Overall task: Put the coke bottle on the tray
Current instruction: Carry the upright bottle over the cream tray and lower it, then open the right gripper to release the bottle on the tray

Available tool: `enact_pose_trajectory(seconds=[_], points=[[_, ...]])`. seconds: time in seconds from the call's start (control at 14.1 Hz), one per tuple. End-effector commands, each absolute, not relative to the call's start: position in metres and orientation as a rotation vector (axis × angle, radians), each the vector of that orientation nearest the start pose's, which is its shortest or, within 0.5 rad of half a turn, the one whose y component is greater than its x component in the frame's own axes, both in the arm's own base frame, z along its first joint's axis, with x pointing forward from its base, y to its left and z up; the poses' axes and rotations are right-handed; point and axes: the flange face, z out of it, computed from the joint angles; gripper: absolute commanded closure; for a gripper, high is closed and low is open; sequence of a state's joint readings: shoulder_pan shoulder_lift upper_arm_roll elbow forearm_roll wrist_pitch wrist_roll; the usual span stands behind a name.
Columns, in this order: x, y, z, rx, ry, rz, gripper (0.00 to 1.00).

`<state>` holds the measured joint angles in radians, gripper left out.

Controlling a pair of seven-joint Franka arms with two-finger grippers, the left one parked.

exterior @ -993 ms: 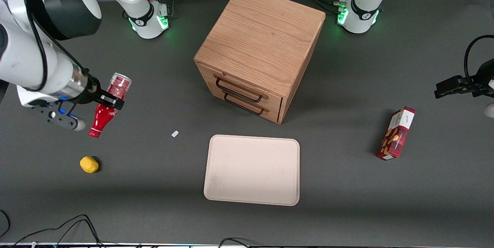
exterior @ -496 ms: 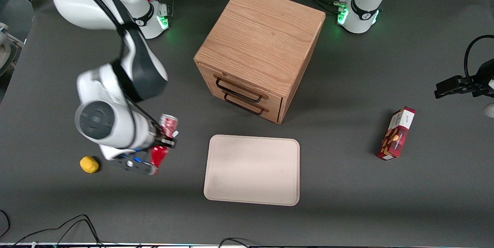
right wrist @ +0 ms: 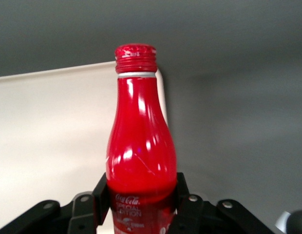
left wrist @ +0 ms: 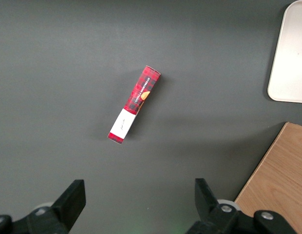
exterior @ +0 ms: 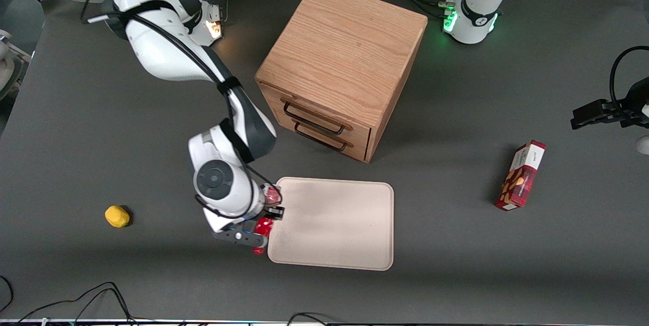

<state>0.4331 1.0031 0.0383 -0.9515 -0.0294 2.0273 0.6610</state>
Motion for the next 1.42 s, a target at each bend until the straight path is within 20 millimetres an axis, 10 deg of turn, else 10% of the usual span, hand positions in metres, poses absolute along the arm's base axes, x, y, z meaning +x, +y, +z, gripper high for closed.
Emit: enact_pose_trajectory(seconds=[0.0, 0.99, 1.06, 1.13, 1.35], points=[[0.716, 0.365, 0.239, -3.065, 0.279, -0.145, 1.00], [0.718, 0.355, 0.189, -3.088, 0.066, -0.136, 1.00], [0.716, 0.357, 0.187, -3.092, 0.057, -0.134, 0.64], [0.714, 0.362, 0.186, -3.095, 0.060, -0.143, 0.04], [0.717, 0.356, 0.187, -3.092, 0.072, -0.143, 0.00]])
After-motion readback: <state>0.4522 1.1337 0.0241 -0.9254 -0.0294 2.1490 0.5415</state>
